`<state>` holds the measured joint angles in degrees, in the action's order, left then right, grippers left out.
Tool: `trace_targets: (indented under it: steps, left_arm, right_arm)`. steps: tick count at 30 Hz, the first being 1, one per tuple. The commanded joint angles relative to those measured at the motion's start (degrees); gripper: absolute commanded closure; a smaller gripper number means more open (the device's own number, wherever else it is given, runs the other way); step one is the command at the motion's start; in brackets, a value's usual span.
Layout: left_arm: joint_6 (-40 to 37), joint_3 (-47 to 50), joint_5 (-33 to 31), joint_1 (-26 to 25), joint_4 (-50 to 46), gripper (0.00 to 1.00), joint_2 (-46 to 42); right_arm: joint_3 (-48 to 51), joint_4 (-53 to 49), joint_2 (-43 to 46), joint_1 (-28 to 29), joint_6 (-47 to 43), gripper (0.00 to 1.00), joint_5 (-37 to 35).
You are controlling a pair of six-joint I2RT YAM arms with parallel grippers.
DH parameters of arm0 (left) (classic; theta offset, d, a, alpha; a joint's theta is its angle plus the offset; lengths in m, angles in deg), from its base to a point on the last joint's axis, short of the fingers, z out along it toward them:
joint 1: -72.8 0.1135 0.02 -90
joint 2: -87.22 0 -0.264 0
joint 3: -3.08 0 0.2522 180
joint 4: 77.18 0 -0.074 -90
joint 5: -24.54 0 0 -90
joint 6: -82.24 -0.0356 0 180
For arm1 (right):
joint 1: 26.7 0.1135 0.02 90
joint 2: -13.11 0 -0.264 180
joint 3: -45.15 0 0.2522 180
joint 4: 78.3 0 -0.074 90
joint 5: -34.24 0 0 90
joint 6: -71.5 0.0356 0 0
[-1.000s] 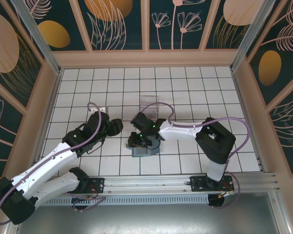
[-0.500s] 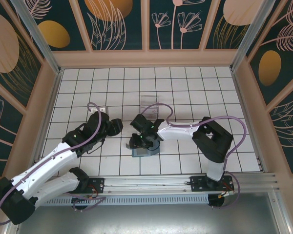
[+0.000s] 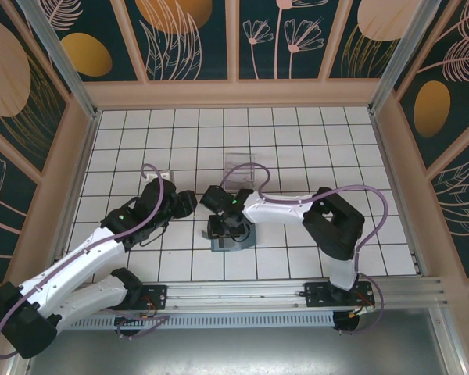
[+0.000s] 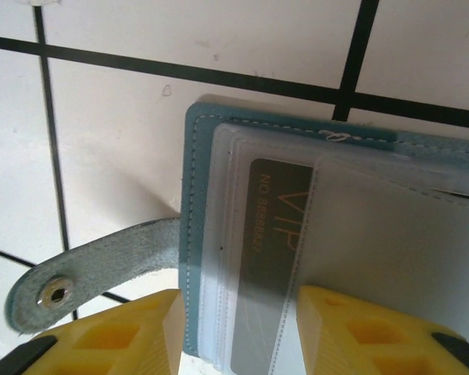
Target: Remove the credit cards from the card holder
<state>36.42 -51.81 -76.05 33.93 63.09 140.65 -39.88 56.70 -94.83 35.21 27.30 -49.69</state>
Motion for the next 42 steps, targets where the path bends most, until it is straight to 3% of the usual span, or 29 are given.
trace_targets:
  steps: [1,42]
  left_arm:
    - [-0.5,0.5,-0.9,0.3,0.4,0.38,0.4]
    - [-1.7,-1.7,1.9,0.3,2.5,0.39,5.4]
  right_arm:
    - [-3.0,-8.0,-2.5,1.1,0.6,0.55,-6.0]
    - [-4.1,-22.5,2.6,2.3,5.1,0.42,-19.2]
